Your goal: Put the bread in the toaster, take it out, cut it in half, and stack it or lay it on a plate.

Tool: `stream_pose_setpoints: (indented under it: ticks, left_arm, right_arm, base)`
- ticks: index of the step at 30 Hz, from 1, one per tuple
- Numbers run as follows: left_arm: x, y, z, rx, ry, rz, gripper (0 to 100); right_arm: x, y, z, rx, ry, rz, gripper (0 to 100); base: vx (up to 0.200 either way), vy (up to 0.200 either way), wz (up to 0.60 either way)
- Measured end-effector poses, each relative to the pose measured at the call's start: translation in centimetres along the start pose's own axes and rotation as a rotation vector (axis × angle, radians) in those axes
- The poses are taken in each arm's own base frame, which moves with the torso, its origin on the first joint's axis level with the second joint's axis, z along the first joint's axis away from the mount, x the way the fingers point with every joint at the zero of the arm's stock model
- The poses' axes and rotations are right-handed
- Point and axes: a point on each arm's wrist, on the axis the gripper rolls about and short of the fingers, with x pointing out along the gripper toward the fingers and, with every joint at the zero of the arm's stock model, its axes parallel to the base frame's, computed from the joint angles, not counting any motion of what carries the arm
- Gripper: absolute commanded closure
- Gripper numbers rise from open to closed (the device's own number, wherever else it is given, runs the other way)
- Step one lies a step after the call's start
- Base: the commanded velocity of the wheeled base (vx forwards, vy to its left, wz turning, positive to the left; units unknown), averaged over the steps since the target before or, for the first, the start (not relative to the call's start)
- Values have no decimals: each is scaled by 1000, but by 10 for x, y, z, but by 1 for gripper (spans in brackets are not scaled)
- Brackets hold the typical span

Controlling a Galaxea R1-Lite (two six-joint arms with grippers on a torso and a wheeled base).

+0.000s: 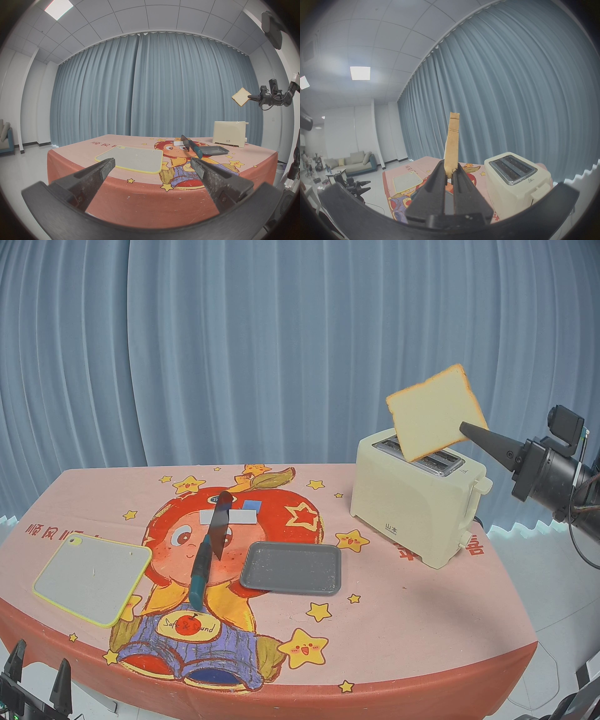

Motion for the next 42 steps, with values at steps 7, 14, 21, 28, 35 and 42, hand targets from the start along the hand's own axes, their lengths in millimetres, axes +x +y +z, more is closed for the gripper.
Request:
stream_pose_setpoints:
  ticks: [7,14,21,28,35,42]
  left_arm:
    - [0,0,0,0,0,0,0]
    - [0,0,0,0,0,0,0]
    - [0,0,0,0,0,0,0]
    - [0,0,0,0,0,1,0]
    - [0,0,0,0,0,1,0]
    - [0,0,0,0,0,1,0]
  right_arm:
    - [-4,-6,8,-15,-45,-19,100]
    - [-6,-10,19,-34,-99,-33,100]
    - [3,-19,33,-124,-138,-63,100]
    - [28,-34,36,-173,-131,-81,100]
    - [43,-48,23,-193,-81,-100,100]
    - [40,-64,19,-184,-50,-83,100]
  base:
    - [0,0,0]
    - [0,0,0]
    - [0,0,0]
    - [0,0,0]
    - [0,0,0]
    - [0,0,0]
